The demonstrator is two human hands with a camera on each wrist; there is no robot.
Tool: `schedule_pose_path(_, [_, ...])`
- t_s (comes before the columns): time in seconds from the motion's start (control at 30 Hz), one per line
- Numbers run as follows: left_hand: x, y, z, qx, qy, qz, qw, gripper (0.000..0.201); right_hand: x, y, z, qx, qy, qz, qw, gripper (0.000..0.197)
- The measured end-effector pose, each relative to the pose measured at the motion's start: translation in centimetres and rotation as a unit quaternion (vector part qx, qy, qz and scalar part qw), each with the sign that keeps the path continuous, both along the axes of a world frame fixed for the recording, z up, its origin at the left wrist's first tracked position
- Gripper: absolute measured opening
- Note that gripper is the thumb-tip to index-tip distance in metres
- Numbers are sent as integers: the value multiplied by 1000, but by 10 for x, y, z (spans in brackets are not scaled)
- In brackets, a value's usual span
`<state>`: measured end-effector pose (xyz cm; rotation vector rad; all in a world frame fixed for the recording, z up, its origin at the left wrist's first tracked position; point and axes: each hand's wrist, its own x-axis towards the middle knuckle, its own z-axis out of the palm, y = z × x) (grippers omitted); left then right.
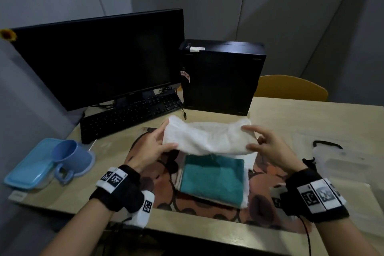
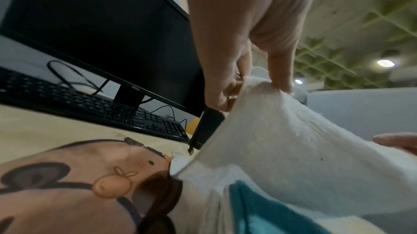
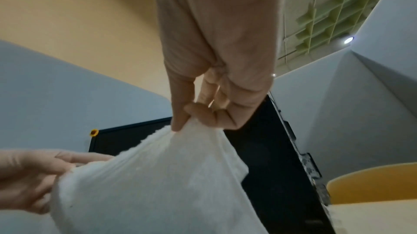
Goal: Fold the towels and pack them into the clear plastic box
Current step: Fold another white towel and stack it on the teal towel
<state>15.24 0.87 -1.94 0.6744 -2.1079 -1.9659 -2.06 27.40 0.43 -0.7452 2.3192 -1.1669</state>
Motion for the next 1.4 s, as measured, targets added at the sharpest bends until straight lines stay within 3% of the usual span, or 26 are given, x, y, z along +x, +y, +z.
schedule_pose_path(0.07, [-1,2,-9,-9,-21,-29,999,88,0,-2,-3,14,-6,-2,1000,52])
schedule_pose_path(0.2, [9,10,-40,-28,-150,-104,983,91,4,6,-41,169,-62,26,983,51])
schedule_pose_path(0.3, [15,9,-51,-29,-193,-114,974,94,3,16,-62,228,-75,58,969,55])
schedule_pose_path(0.43, [13,11,-47,-56,-198,-116,972,76,1,23,-62,247,-34,94,964,62])
schedule_pose_path(0.57, [14,9,-44,-152,-227,-138,952,66,1,21,-54,245,48,109,962,48])
schedule_pose_path(0.73, [10,16,-29,-336,-198,-97,915,50,-4,16,-46,192,98,74,974,39])
schedule_pose_path(0.83, [10,16,-21,-389,-200,-108,893,30,-9,12,-43,172,89,85,977,35])
schedule_pose_path(0.9, [9,18,-17,-427,-217,-147,866,14,-11,8,-41,182,88,109,973,15])
schedule_pose_path(0.97, [9,18,-12,-445,-220,-151,855,19,-16,6,-35,185,85,126,971,17])
schedule_pose_path(1.07, [2,1,4,-423,-155,-63,890,23,-33,6,-20,104,105,70,986,11])
schedule_pose_path(1.13, [-3,-8,23,-361,-48,47,930,10,-42,7,-2,-28,113,4,993,10])
schedule_pose_path(1.2, [-7,-9,53,-282,50,90,954,17,-44,8,25,-154,109,-22,982,20])
schedule_pose_path(1.3, [-2,4,101,-155,166,26,974,20,-34,17,65,-274,116,12,955,34])
schedule_pose_path(1.4, [14,3,116,-47,177,-97,978,29,-24,36,79,-281,81,81,953,17])
